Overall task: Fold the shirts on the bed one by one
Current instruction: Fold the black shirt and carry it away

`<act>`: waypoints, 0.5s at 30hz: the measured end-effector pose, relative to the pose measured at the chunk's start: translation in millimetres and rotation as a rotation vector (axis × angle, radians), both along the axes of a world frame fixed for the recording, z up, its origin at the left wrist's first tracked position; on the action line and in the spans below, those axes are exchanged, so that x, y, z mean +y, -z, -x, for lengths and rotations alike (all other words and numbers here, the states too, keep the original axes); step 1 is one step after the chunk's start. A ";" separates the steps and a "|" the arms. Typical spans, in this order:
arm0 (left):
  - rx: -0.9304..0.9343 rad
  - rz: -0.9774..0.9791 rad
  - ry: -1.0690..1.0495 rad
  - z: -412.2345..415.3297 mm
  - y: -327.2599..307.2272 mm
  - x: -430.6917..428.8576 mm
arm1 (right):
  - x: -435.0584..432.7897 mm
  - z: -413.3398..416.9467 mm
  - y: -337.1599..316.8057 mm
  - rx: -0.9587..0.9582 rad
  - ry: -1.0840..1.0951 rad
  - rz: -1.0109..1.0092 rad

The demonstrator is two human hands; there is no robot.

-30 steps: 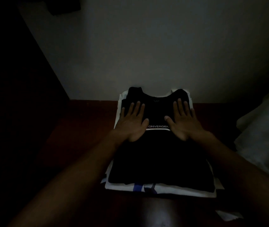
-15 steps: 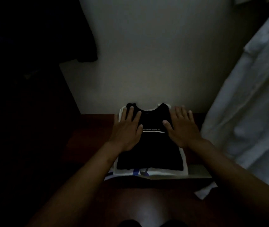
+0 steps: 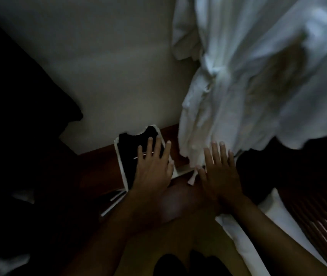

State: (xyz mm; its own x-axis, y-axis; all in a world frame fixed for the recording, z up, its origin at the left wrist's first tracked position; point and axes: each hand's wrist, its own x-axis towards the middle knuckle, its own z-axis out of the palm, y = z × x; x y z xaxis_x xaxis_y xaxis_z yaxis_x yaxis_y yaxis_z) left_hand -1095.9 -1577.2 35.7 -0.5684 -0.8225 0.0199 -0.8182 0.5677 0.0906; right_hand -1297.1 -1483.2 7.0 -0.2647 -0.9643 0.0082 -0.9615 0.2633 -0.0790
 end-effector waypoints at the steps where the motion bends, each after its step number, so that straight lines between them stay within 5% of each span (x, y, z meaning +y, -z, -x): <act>1: 0.002 -0.001 0.043 10.2 -15.6 8.8 | 20.2 6.2 -15.7 0.013 0.042 0.007; 8: 0.165 0.020 0.564 87.7 -81.5 92.9 | 181.9 18.8 -96.8 0.121 0.505 0.091; 15: 0.117 0.059 1.110 145.9 -108.0 247.7 | 370.9 -38.3 -123.8 0.205 1.067 0.074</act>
State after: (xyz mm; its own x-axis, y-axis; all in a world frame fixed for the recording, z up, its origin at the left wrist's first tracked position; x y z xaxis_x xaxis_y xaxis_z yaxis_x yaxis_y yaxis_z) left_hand -1241.8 -1329.5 143.7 -0.9791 0.1444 0.1434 0.1572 0.9841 0.0822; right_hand -1258.8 -1112.3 130.9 -0.9522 -0.2340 0.1964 -0.2374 0.9714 0.0064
